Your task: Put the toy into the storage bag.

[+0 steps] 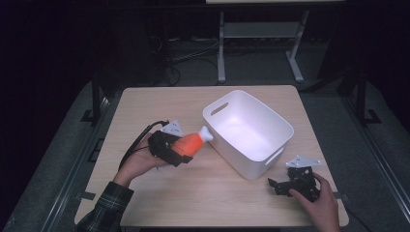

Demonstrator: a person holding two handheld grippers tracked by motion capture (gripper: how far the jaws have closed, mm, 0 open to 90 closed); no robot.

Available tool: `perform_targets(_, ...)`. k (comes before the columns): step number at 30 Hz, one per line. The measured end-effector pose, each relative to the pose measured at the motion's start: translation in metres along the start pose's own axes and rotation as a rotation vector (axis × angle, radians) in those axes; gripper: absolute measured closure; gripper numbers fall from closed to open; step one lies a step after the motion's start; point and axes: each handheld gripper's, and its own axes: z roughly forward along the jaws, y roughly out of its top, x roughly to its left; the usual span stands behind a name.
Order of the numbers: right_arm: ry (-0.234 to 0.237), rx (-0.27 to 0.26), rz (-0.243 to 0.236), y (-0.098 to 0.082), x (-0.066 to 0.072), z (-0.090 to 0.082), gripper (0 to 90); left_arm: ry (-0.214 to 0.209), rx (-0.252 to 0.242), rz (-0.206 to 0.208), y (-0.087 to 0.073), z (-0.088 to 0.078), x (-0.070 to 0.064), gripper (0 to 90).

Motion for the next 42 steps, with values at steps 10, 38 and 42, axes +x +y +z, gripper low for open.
perform_targets(10,-0.002,-0.001,-0.001,0.0,0.0,0.0,0.7,0.006,-0.023,0.011,0.013,-0.013,0.004,22.5)
perform_targets(38,-0.001,-0.001,0.0,0.0,0.0,0.0,0.7,-0.036,-0.075,0.05,0.062,-0.026,0.024,22.6)
perform_targets(42,-0.001,-0.001,-0.001,0.0,0.0,0.0,0.7,-0.048,-0.084,0.063,0.069,-0.026,0.027,22.6)
